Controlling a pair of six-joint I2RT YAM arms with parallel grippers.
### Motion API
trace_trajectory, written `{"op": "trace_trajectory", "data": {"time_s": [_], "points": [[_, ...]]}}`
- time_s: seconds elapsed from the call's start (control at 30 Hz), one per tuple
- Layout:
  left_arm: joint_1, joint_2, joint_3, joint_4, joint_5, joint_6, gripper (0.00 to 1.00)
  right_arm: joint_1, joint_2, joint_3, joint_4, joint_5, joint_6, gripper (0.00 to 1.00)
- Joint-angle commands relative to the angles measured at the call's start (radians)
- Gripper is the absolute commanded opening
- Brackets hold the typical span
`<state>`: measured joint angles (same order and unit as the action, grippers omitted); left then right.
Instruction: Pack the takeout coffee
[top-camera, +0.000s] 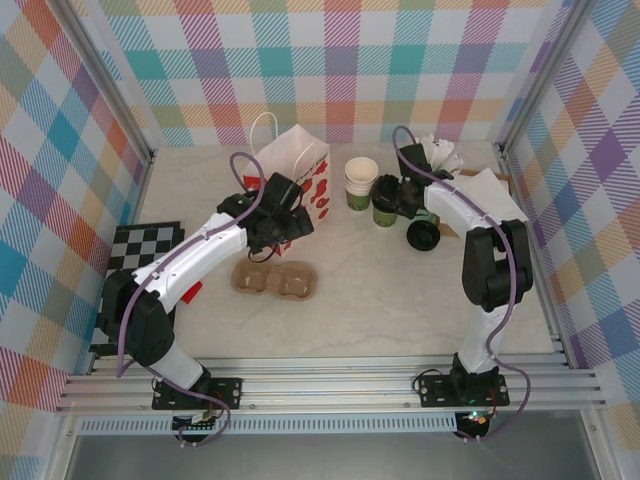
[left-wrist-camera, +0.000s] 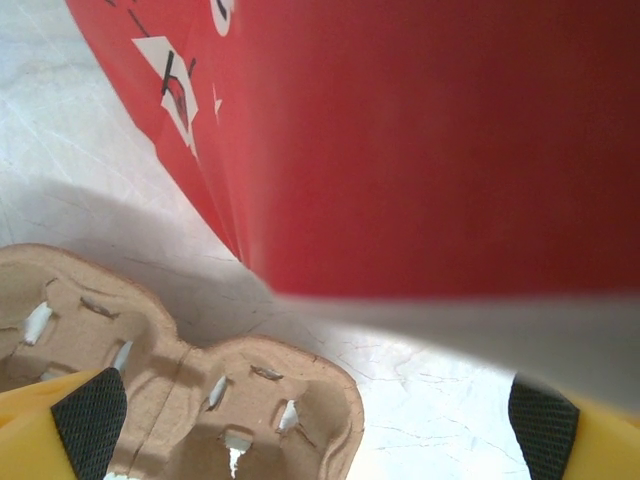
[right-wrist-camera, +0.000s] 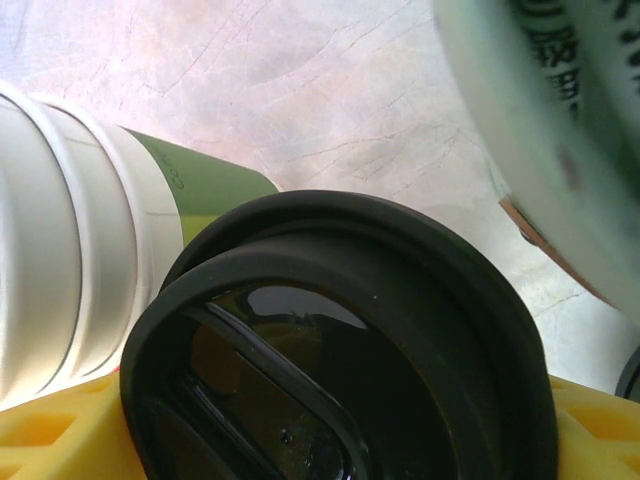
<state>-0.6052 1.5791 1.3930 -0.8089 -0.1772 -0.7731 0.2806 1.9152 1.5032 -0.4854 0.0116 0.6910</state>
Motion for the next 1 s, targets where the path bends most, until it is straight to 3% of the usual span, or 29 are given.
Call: {"op": "trace_trajectory", "data": {"time_s": [0.0, 0.17, 0.27, 0.57, 0.77, 0.97], "points": [[0.013, -0.026, -0.037, 0.005, 0.056, 0.044, 1.00, 0.000, 0.052, 0.024, 0.004, 0.029, 0.035, 0.77], [0.013, -0.042, -0.052, 0.012, 0.070, 0.062, 1.00, 0.001, 0.047, 0.029, 0.008, 0.028, 0.045, 0.80], [0.013, -0.072, -0.077, 0.044, 0.103, 0.092, 1.00, 0.001, 0.022, 0.028, -0.003, 0.021, 0.029, 0.87], [0.013, -0.246, -0.179, 0.059, 0.115, 0.214, 1.00, 0.004, -0.069, -0.009, -0.043, 0.014, -0.020, 0.99], [0.060, -0.396, -0.285, 0.020, 0.040, 0.219, 1.00, 0.006, -0.118, -0.047, -0.050, -0.009, -0.051, 1.00], [0.121, -0.519, -0.376, 0.090, 0.111, 0.268, 1.00, 0.031, -0.190, -0.075, -0.057, -0.033, -0.094, 1.00]]}}
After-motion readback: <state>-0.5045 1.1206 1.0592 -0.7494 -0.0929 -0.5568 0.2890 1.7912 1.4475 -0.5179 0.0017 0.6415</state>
